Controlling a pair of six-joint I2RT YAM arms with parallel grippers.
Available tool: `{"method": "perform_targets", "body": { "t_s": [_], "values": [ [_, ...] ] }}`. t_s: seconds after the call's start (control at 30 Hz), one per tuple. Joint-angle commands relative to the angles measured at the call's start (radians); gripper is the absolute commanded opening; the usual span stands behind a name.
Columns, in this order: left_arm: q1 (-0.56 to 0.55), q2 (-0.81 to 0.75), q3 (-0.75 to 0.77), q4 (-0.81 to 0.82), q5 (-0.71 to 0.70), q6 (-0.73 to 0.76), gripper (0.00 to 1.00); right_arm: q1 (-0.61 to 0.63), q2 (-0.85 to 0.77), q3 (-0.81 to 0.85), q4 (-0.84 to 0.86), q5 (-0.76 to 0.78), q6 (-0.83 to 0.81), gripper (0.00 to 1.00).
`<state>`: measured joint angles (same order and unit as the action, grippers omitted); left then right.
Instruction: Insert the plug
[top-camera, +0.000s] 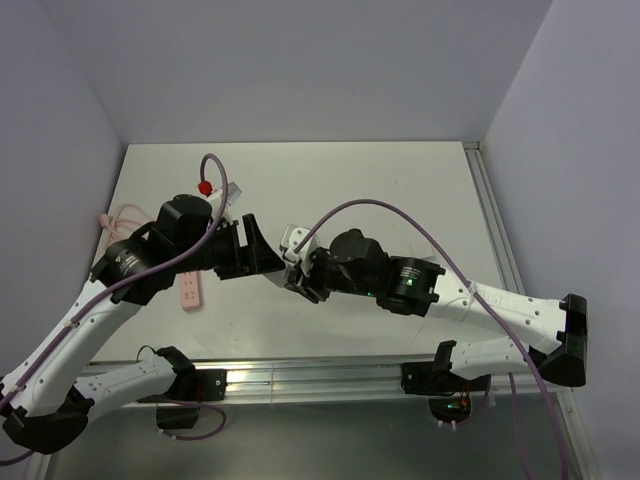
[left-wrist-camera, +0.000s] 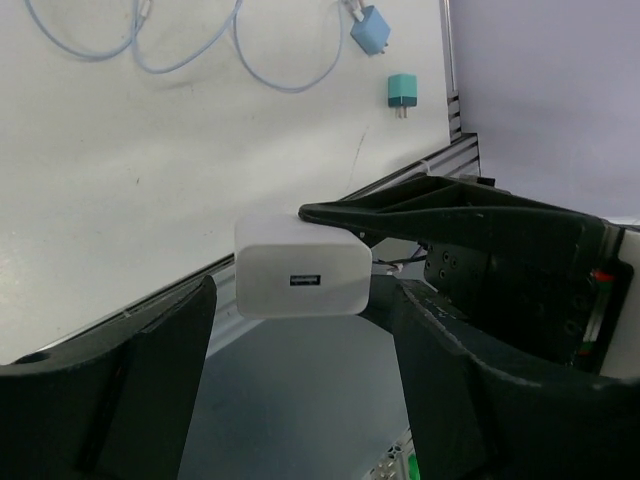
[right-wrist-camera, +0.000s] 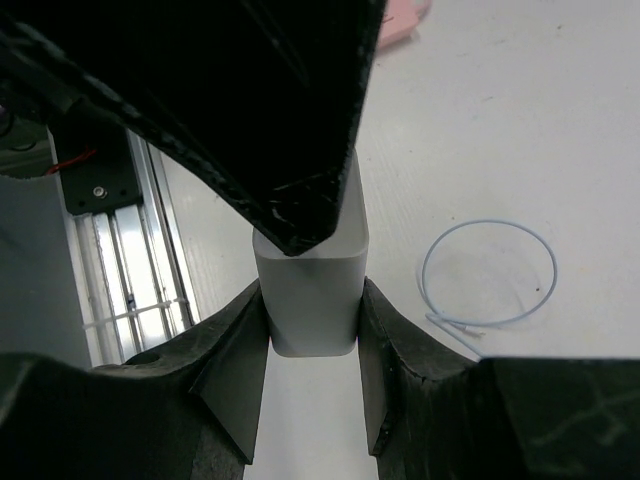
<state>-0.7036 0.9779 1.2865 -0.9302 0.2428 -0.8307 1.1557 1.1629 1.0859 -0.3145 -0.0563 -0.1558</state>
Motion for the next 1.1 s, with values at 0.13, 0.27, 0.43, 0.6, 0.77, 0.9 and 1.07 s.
{"method": "perform_targets", "body": {
  "t_s": [0.13,0.27,0.43,0.6,0.77,0.9,1.07],
  "values": [
    [-0.004,0.004,-0.029,-0.001,0.052,-0.019,0.78,0.025,-0.025,0.025,0.045,0.010,-0.036,0.00],
    [-0.005,0.013,-0.036,-0.018,0.046,-0.008,0.78,0.029,-0.029,0.026,0.041,0.010,-0.037,0.00],
    [-0.019,0.033,-0.020,-0.027,0.036,0.002,0.77,0.029,-0.006,0.052,0.019,-0.011,-0.034,0.00],
    [-0.040,0.050,-0.012,-0.027,0.021,0.012,0.75,0.029,0.018,0.078,0.002,-0.030,-0.031,0.00],
    [-0.048,0.054,-0.018,-0.032,0.012,0.021,0.69,0.029,0.035,0.098,-0.020,-0.036,-0.027,0.00],
    [-0.050,0.058,-0.022,-0.035,0.016,0.025,0.59,0.030,0.041,0.108,-0.034,-0.053,-0.021,0.00],
    [-0.056,0.064,-0.026,-0.045,0.029,0.033,0.54,0.030,0.046,0.120,-0.040,-0.051,-0.019,0.00]
  ]
}}
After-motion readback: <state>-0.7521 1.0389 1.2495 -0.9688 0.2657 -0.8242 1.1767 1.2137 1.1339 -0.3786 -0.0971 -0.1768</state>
